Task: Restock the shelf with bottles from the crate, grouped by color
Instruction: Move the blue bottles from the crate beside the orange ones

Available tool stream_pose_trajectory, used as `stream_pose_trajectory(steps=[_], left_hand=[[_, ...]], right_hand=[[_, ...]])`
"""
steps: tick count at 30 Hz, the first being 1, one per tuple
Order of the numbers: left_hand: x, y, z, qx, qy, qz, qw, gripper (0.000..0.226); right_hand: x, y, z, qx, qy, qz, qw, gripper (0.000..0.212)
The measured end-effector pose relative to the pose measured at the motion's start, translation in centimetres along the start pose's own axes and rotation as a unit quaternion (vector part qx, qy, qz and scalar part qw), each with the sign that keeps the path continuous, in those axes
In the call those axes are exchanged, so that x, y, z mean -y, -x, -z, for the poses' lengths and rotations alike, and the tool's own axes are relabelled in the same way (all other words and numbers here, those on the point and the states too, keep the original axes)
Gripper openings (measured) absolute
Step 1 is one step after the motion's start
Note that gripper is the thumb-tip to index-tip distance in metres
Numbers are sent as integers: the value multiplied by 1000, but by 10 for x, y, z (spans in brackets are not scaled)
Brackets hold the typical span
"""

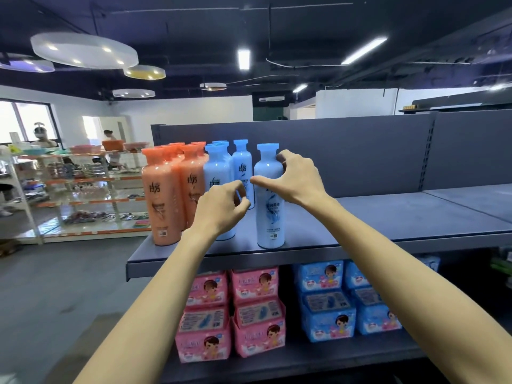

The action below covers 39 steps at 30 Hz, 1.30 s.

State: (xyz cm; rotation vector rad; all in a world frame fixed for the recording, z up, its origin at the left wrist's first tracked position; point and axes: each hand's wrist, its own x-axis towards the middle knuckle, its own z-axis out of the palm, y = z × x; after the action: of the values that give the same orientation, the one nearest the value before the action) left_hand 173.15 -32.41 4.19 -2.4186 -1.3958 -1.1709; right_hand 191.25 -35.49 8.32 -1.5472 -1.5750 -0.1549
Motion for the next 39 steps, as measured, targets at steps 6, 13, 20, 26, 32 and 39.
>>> stream_pose_trajectory(steps=[6,13,20,26,32,39], left_hand=[[18,17,-16,9,3,5,1000,8],[29,32,-35,17,30,19,999,6],[31,35,-47,33,21,3,999,7],[33,37,-50,12,3,-10,1000,7],[34,41,-54,-26,-6,-21,999,11],[39,38,-52,-90,-44,-22,995,17]], right_hand=[[-27,46,-27,61,-27,-46,997,66],[-56,86,-47,110,-27,-58,992,61],[-56,75,-58,121,-27,-64,990,62],[-55,56,-76,128,-22,-83,988,62],[-59,40,-96,139,-17,-102,985,70],[-59,24,-111,147,-18,-107,983,67]])
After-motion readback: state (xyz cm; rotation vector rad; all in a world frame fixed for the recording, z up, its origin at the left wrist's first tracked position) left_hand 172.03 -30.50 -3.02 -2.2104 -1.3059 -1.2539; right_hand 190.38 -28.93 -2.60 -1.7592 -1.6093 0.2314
